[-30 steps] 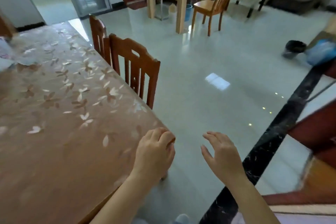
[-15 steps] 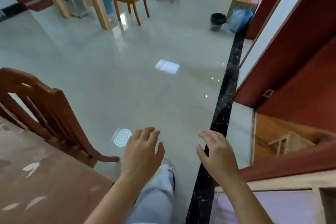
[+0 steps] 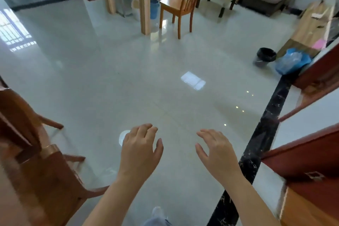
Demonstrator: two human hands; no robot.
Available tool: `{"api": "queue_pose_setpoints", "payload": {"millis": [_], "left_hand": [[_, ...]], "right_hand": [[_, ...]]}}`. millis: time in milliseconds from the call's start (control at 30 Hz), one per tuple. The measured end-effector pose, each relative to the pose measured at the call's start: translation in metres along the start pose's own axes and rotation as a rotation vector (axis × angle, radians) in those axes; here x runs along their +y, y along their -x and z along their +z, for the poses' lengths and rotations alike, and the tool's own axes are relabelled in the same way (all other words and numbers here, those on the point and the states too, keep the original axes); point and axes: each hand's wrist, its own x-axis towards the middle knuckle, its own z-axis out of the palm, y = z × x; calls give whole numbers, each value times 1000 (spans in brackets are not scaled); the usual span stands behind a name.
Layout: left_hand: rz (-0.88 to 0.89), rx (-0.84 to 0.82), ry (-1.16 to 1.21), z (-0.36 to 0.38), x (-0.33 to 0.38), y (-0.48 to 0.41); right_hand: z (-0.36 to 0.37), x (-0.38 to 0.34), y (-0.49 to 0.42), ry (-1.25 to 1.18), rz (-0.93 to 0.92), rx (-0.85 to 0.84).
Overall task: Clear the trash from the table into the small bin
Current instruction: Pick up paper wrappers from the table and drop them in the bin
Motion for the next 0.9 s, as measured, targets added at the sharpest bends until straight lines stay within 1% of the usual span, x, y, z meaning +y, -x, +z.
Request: {"api": "queue_pose_setpoints", "payload": {"millis": [100,267,367,533,667,767,900], "left_hand": [[-98,1,-33,0,-22,-18],[-239,12,-101,11,-57,-70],[-304,61,-135,19,-76,-125],[-382,200,-160,20,-93,-242],[-473,282,-183,7,-116,-306],[-598,291,-215,-2,-146,-323],[-744,316,-245,-11,-192,-334]], "right_hand": [[17,-5,-48,-56,-45,-38],[49,-15,-147,-111,-197,-97],[68,-15,-217,-136,-265,-115],[82,-21,-346,-157,-375,-156],[91,-49,-439,-182,-482,-179],[111,-81,-487,-202,-562,-218],[149,-129,-527,-235,-687,-311]]}}
